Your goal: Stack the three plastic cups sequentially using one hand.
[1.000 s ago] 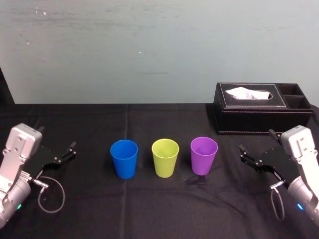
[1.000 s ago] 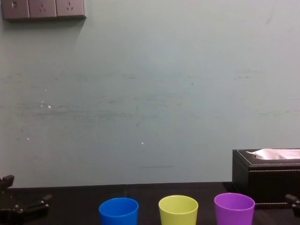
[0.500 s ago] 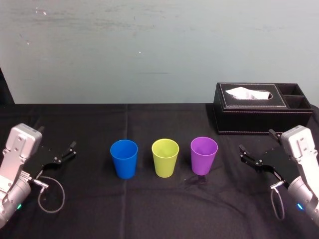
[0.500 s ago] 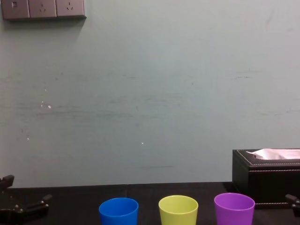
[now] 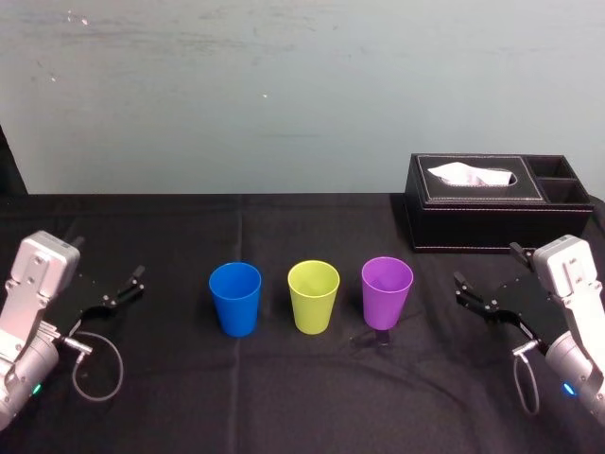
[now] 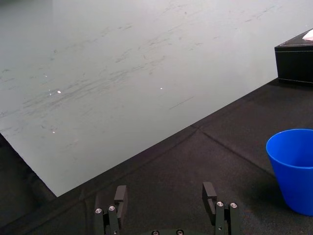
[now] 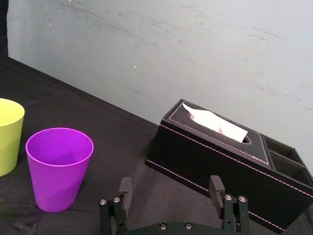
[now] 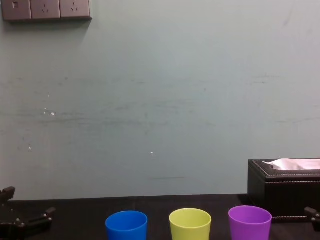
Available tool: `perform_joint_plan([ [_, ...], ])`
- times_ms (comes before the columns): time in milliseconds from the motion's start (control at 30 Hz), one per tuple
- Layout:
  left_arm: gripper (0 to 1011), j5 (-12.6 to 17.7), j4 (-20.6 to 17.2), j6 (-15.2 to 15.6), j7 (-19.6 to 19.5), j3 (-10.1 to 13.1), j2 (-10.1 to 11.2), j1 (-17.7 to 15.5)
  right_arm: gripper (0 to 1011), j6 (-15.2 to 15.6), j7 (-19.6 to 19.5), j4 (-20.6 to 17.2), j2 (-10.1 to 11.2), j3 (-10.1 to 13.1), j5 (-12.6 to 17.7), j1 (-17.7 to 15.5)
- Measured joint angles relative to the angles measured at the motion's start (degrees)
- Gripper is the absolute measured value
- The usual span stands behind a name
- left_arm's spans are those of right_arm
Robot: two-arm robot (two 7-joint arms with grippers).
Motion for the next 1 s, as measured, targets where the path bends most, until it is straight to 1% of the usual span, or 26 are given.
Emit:
perform_joint_plan([
  [767,1000,0.0,0.0,0.0,0.0,0.0,0.0,0.0,1002,0.0,0.0,0.0,0.0,0.0,0.0,0.0],
  [833,1000,0.0,0.0,0.0,0.0,0.0,0.0,0.0,1002,0.0,0.1,-0.4,0.0,0.4,0.1,-0.4],
  [1000,1000,0.0,0.0,0.0,0.0,0.0,0.0,0.0,1002,0.8,1.1,-3.1,0.7,2.2,1.1,-2.4],
])
